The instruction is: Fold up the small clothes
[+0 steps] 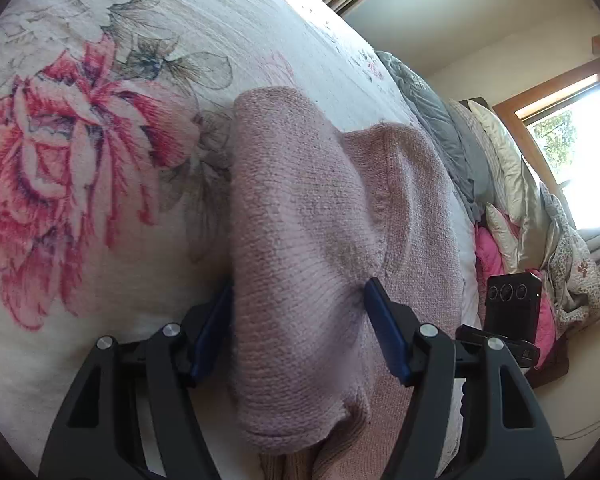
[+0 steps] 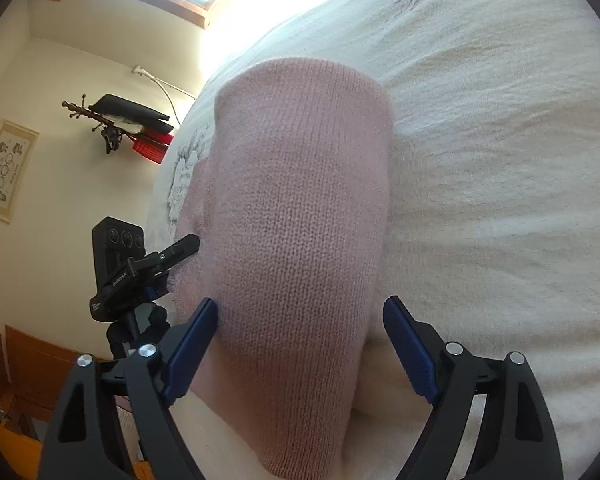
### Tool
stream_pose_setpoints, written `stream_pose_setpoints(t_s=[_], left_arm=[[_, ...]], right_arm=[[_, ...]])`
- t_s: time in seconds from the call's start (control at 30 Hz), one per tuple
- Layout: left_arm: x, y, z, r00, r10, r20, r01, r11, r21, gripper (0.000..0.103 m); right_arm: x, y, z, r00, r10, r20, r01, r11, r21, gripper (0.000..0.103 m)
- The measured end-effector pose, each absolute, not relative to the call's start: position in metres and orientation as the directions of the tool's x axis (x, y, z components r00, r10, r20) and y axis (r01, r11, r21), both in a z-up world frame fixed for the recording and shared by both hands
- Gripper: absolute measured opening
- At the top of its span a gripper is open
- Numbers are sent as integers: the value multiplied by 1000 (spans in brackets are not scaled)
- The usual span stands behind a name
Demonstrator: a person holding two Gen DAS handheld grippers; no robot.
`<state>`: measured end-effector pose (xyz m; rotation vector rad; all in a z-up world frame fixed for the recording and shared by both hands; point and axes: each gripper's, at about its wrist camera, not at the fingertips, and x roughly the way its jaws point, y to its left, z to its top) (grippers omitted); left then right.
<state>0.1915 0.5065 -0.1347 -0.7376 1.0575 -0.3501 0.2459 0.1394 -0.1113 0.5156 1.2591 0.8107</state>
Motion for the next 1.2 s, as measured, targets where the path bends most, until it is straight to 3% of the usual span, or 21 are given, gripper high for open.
stream_pose_setpoints(t_s=[0.07, 0.2, 0.27, 0.33, 0.5, 0.87, 1.03, 1.2], left_arm=[[197, 497, -137, 443, -619, -649, -52, 705, -707, 62], [202, 486, -141, 438, -612, -659, -53, 714, -698, 44], [199, 490, -143, 452, -623, -638, -74, 687, -723, 38], [194, 488, -140, 468, -615, -635, -67, 692, -719, 35], [178, 477, -120, 509, -636, -580, -36, 658, -752, 33], [115, 395, -63, 477, -738, -477, 86, 579, -810, 33], [89, 343, -61, 453, -746, -489, 108, 590, -800, 33], [76, 322, -95, 413, -731, -543, 59, 617, -785, 34]], right_arm=[[248, 141, -120, 82, 798, -597, -223, 598, 770, 86], [252, 149, -130, 66, 823, -565, -195, 566, 801, 87], [251, 147, -128, 78, 829, -555, -197, 558, 806, 80], [243, 146, -121, 94, 832, -547, -227, 553, 802, 65], [230, 130, -106, 91, 855, -510, -234, 516, 824, 55], [166, 49, -48, 117, 870, -480, -259, 493, 831, 54], [129, 10, -36, 141, 844, -517, -254, 536, 805, 54], [116, -5, -63, 148, 812, -564, -219, 583, 782, 54]])
